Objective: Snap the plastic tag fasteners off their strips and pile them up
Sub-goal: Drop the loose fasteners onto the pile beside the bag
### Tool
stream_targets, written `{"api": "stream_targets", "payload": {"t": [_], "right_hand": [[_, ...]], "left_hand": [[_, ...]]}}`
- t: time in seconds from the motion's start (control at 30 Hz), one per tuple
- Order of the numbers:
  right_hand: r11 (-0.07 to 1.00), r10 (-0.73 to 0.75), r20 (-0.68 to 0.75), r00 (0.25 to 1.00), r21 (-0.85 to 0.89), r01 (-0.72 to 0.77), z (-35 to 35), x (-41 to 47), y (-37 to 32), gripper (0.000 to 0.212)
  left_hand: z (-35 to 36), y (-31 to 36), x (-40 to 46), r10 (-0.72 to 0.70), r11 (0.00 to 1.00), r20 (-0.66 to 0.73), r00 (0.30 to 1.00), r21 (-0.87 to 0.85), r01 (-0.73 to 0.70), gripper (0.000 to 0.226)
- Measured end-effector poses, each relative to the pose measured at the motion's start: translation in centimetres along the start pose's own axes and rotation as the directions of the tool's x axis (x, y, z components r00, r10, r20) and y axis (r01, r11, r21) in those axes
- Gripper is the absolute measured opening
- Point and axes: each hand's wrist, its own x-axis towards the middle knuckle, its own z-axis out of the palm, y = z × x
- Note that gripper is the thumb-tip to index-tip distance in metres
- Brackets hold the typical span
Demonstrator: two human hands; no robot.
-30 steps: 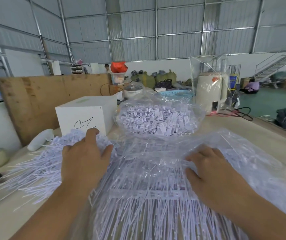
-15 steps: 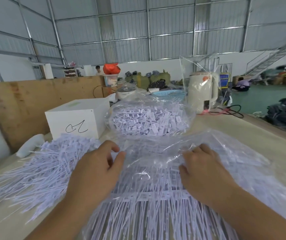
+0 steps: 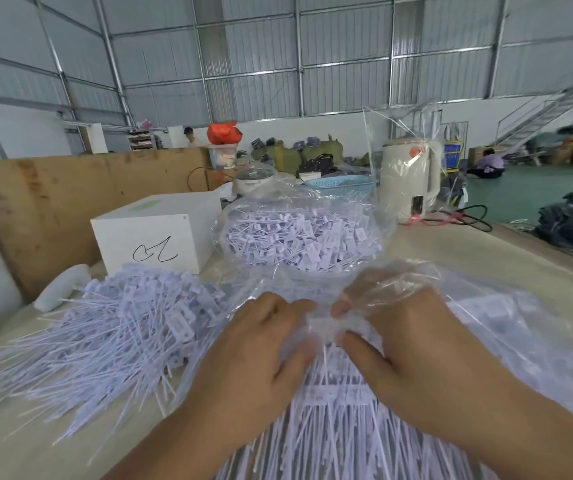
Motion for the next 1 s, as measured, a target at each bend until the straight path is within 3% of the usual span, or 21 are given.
{"api": "stream_targets", "payload": {"t": [0.17,0.3,0.4,0.47,0.6,0.77,0.9,1.0], "right_hand": [[1.0,-0.019,0.015,1.0,0.016,0.018,-0.1,0.2,0.2,0.019],[0.961,0.235,0.095,0.967,-0.175,-0.216,-0.3,-0.1,1.0,0.037],[0.918,0.35,0.14,0.926,-0.246,-0.31,-0.6,-0.3,1.7,0.031],[0.918,0.318,0.082,0.945,-0.277,-0.285,-0.6,-0.2,1.8,0.022],[0.931,0.204,-0.045,0.978,-0.3,-0.208,-1.0,0.2,1.4,0.024],[0.991,0.068,-0.161,0.985,-0.102,-0.085,-1.6,0.1,0.4,0.031],[0.998,0.0,-0.127,0.992,0.057,0.007,-1.3,-0.2,0.2,0.028],[0.993,-0.102,-0.119,0.988,0.048,0.108,-1.0,-0.4,-0.7,0.022]], "left_hand": [[0.2,-0.1,0.0,0.021,0.996,0.002,1.0,0.083,-0.021,0.029],[-0.4,-0.9,0.2,-0.031,0.99,-0.031,0.999,0.137,0.035,0.037],[-0.8,-1.6,0.3,-0.076,0.991,-0.039,0.996,0.111,0.08,0.047],[-0.8,-1.7,0.3,-0.102,0.992,-0.031,0.994,0.076,0.104,0.054],[-0.8,-2.1,0.2,-0.147,0.989,-0.036,0.988,-0.036,0.146,0.062],[-1.5,-3.4,0.3,-0.349,0.879,-0.058,0.935,-0.366,0.305,0.023],[-1.4,-4.2,0.0,-0.392,0.859,-0.012,0.92,-0.362,0.362,0.028],[-1.2,-4.2,-0.1,-0.339,0.901,0.057,0.939,-0.269,0.341,0.035]]}}
